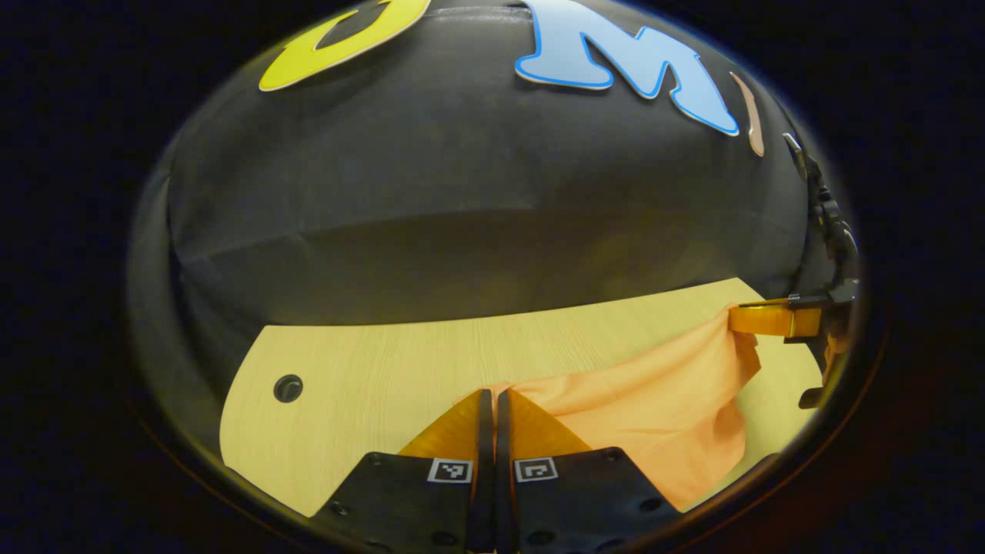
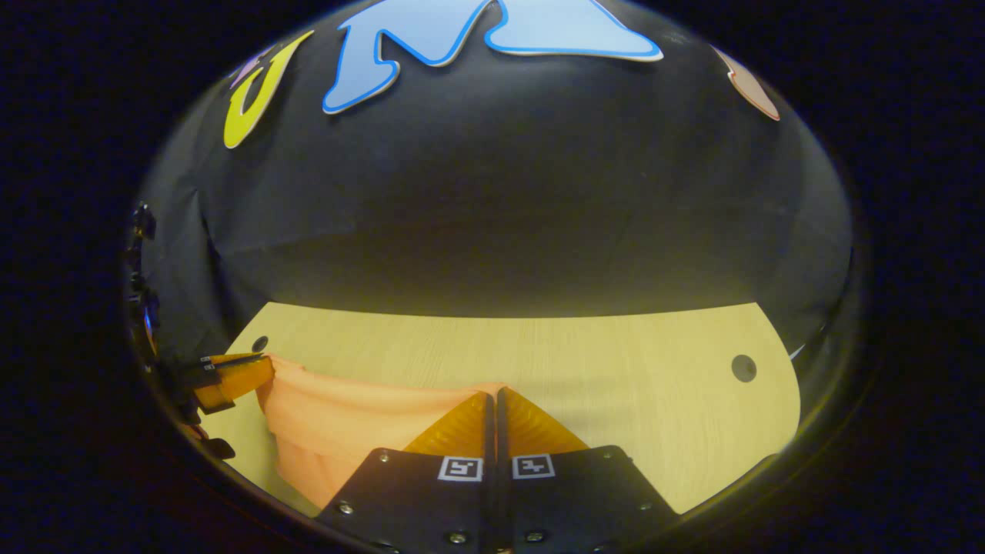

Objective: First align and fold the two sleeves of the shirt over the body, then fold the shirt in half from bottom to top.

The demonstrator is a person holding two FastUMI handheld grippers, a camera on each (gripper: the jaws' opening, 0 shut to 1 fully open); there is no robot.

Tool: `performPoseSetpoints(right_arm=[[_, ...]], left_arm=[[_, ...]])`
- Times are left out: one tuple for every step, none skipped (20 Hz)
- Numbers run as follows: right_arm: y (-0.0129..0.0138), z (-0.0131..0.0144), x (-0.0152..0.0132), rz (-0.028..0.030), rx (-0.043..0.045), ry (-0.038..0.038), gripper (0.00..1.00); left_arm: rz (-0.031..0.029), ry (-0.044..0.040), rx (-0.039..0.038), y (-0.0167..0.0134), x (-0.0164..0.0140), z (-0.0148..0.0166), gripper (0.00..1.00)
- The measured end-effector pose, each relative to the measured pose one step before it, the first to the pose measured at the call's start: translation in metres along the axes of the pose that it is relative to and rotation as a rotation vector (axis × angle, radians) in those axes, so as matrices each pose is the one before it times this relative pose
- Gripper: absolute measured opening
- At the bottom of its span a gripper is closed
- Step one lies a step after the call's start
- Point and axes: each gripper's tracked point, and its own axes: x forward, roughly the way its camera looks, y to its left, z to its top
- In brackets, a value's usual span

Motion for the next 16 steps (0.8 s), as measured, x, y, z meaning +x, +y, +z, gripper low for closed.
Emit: performPoseSetpoints(right_arm=[[-0.00139, 0.00064, 0.01035, -0.00205, 0.00804, -0.00441, 0.00], [-0.00162, -0.00039, 0.01092, -0.00371, 0.00633, -0.00236, 0.00], [-0.00169, -0.00174, 0.01215, -0.00196, 0.00216, 0.00240, 0.00], [-0.00259, -0.00439, 0.01288, -0.00313, 0.00049, 0.00144, 0.00], [0.00020, -0.00273, 0.01224, -0.00166, 0.00348, 0.00337, 0.00], [0.00029, -0.00578, 0.01070, -0.00117, 0.00575, 0.00441, 0.00], [-0.00209, -0.00701, 0.00969, 0.00033, 0.00629, 0.01059, 0.00], [-0.00172, -0.00835, 0.00339, -0.00041, 0.00479, 0.01484, 0.00], [-0.00087, -0.00670, 0.00579, 0.00088, 0.00210, 0.01239, 0.00], [-0.00005, -0.00593, 0.00904, -0.00025, 0.00130, 0.01138, 0.00], [0.00046, -0.00490, 0.00466, 0.00250, 0.00190, 0.00941, 0.00], [0.00190, -0.00387, 0.00348, 0.00461, 0.00177, 0.00841, 0.00], [0.00077, 0.00130, 0.00046, 0.00402, 0.00333, -0.00928, 0.03], [-0.00166, -0.00014, 0.00114, -0.00076, -0.00256, -0.00370, 0.00], [0.00048, -0.00120, -0.00133, -0.00081, -0.00418, 0.00023, 0.00], [-0.00016, 0.00125, -0.00017, -0.00393, -0.00353, -0.00201, 0.00]], left_arm=[[0.00359, -0.00857, -0.00521, 0.00239, 0.01127, 0.00045, 0.06], [0.00090, -0.00920, -0.00129, 0.00205, 0.01071, -0.00184, 0.07], [0.00326, 0.00033, 0.00694, 0.00026, 0.01114, -0.00325, 0.05], [0.00436, 0.00848, 0.00624, 0.00059, 0.01212, -0.00708, 0.05], [-0.00073, 0.00774, -0.00153, 0.00043, 0.01068, -0.00715, 0.05], [0.00365, 0.00830, -0.00239, -0.00022, 0.01044, -0.00798, 0.05], [0.00209, 0.00873, -0.00219, 0.00132, 0.00876, -0.00738, 0.05], [0.00012, 0.00856, -0.00292, 0.00046, 0.00731, -0.00694, 0.05], [0.00055, 0.00649, -0.00388, -0.00042, 0.00526, -0.00441, 0.05], [0.00074, 0.00310, -0.00617, -0.00042, 0.00317, -0.00472, 0.05], [-0.00221, 0.00113, -0.00869, 0.00081, 0.00278, -0.00303, 0.06], [-0.00005, -0.00666, -0.01070, 0.00235, 0.00235, -0.00141, 0.06], [-0.00183, -0.00815, -0.00917, 0.00173, 0.00108, 0.00048, 0.05], [0.00125, -0.00150, -0.00518, 0.00235, -0.00059, -0.00145, 0.06], [0.00159, -0.00183, -0.00668, 0.00188, -0.00090, -0.00019, 0.06], [-0.00007, -0.00317, -0.00982, -0.00024, 0.00049, -0.00053, 0.06]])
